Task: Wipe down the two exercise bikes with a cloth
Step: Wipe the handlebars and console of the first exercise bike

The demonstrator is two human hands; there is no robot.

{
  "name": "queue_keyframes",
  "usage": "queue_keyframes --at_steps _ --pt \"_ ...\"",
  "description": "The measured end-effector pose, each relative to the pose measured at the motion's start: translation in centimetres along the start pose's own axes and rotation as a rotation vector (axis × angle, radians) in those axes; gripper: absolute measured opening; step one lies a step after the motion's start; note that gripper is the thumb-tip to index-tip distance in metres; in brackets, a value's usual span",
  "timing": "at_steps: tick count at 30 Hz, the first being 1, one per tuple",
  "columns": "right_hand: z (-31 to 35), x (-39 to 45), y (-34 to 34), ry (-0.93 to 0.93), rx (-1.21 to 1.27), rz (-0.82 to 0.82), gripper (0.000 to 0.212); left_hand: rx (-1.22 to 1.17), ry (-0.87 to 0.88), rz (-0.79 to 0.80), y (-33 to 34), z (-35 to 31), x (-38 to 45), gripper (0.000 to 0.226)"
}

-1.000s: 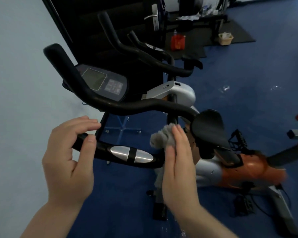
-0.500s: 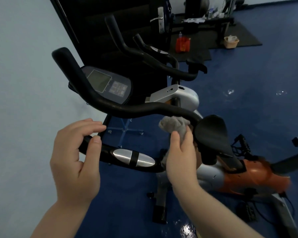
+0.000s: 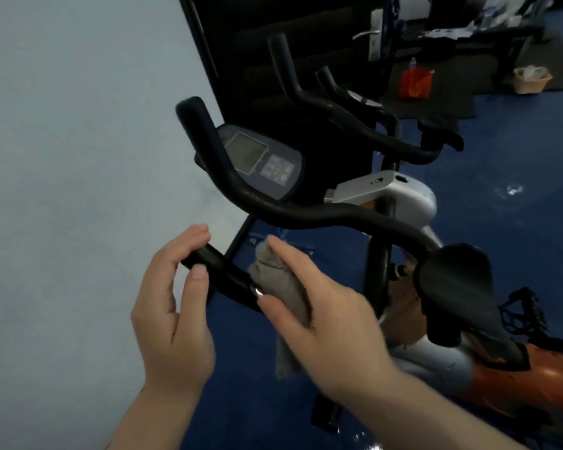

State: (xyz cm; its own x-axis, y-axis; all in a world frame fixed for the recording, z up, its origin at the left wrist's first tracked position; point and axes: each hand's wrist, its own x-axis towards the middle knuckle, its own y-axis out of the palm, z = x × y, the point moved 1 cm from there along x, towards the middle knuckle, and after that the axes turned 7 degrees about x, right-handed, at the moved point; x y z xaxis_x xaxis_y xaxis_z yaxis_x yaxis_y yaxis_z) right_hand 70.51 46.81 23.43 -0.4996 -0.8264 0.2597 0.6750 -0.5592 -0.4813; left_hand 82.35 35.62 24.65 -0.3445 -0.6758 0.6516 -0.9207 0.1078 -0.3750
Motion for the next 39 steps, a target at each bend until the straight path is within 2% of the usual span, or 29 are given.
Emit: queue_keyframes --at_steps 3,8,9,12,14,16,18,21,23,25,29,32,35,36,38,39 --pt "0.0 0.7 -0.8 0.038 -0.095 0.122 0.045 0.023 -0.053 0.018 -0.4 -0.3 -1.5 0.041" --pt "3.3 4.3 3.0 -0.131 -0.134 0.161 0.029 -0.009 -0.141 0.026 -0.1 -1.2 -2.2 0.043" --pt "3.4 4.1 3.2 -0.132 -0.15 0.155 0.031 -0.023 -0.16 0.027 -0.1 -1.4 -2.4 0.044" --pt "2.7 1.5 2.4 -0.179 -0.222 0.163 0.058 -0.061 -0.19 0.057 0.2 -1.6 -2.6 0.044" --pt "2.3 1.7 1.7 -0.156 -0.16 0.195 0.066 -0.06 -0.199 0.056 0.2 -1.7 -2.6 0.044" --pt "2.6 3.9 1.9 -0.067 0.006 0.238 0.052 -0.081 -0.217 0.047 0.3 -1.9 -2.6 0.045" --pt "3.8 6.2 3.0 -0.058 0.165 0.217 0.039 -0.118 -0.24 0.017 0.2 -2.1 -2.6 0.047" --pt "5.0 6.2 3.5 -0.276 0.242 0.24 0.039 -0.139 -0.297 -0.054 -0.2 -2.2 -2.9 0.049" --pt "4.1 5.8 2.3 -0.461 0.083 0.276 0.044 -0.094 -0.295 -0.079 -0.5 -2.1 -3.2 0.049" --pt "3.3 6.5 1.4 -0.552 -0.026 0.299 0.047 -0.065 -0.263 -0.082 -0.8 -2.2 -3.2 0.049" --pt "5.3 8.4 3.2 -0.423 0.069 0.317 0.031 -0.051 -0.277 -0.097 -0.9 -2.0 -2.9 0.045" --pt "4.3 7.3 2.9 -0.385 0.135 0.291 0.035 -0.016 -0.254 -0.109 -1.2 -1.9 -2.6 0.042" --pt "3.3 6.6 2.2 -0.2 0.282 0.271 0.027 0.029 -0.185 -0.07 -1.2 -1.9 -1.9 0.043" --pt "3.4 7.1 2.6 -0.146 0.308 0.25 0.03 0.05 -0.167 -0.059 -1.1 -1.8 -1.6 0.043" --pt "3.3 7.4 3.2 -0.128 0.218 0.214 0.039 0.096 -0.129 -0.016 -0.7 -1.7 -0.8 0.042" --pt "3.0 7.0 3.1 -0.186 0.037 0.216 0.04 0.106 -0.102 0.011 -0.6 -1.6 -0.4 0.041"
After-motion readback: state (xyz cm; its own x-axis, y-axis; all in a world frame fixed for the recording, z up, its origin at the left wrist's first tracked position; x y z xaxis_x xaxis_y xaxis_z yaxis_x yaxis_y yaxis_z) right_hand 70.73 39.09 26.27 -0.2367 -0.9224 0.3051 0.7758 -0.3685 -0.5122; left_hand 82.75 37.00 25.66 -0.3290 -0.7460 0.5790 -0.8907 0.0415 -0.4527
